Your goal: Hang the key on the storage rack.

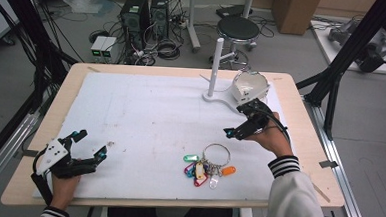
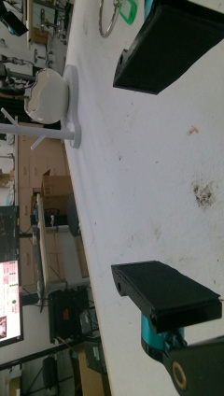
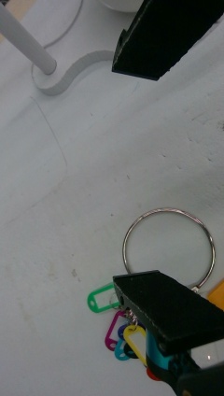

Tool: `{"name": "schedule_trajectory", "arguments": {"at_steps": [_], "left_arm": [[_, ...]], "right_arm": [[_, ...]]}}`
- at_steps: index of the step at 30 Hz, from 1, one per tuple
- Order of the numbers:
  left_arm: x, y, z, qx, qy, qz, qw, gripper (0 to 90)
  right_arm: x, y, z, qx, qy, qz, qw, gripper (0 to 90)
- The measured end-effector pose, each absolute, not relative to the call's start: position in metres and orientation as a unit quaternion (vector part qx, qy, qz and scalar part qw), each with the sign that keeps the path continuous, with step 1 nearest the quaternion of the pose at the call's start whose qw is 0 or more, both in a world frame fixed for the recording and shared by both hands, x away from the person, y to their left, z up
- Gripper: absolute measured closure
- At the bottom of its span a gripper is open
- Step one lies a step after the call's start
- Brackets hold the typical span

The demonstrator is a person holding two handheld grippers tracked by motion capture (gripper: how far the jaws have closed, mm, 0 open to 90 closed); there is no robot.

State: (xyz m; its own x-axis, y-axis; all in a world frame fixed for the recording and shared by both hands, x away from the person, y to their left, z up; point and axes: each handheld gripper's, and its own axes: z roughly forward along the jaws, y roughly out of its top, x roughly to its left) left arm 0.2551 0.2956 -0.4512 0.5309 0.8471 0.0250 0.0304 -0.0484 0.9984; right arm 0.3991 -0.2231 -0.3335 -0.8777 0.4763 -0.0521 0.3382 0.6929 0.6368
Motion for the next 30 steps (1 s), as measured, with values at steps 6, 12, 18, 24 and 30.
{"name": "schedule_trajectory", "arguments": {"at_steps": [6, 12, 18, 24, 30], "left_arm": [[0.255, 0.296, -0.451, 0.638, 0.343, 0.342, 0.598, 10.1], [0.255, 0.295, -0.451, 0.637, 0.343, 0.343, 0.6, 10.1], [0.255, 0.296, -0.451, 0.638, 0.342, 0.343, 0.599, 10.1], [0.254, 0.296, -0.451, 0.637, 0.342, 0.343, 0.599, 10.1], [0.254, 0.296, -0.452, 0.635, 0.342, 0.343, 0.602, 10.1]], "right_arm": [[0.406, -0.203, -0.337, 0.198, 0.94, 0.263, 0.091, 1.0], [0.412, -0.187, -0.345, 0.182, 0.955, 0.219, 0.084, 1.0], [0.416, -0.178, -0.359, 0.168, 0.969, 0.163, 0.073, 1.1], [0.419, -0.174, -0.368, 0.159, 0.974, 0.152, 0.054, 4.8], [0.419, -0.169, -0.375, 0.156, 0.978, 0.136, 0.036, 6.3]]}}
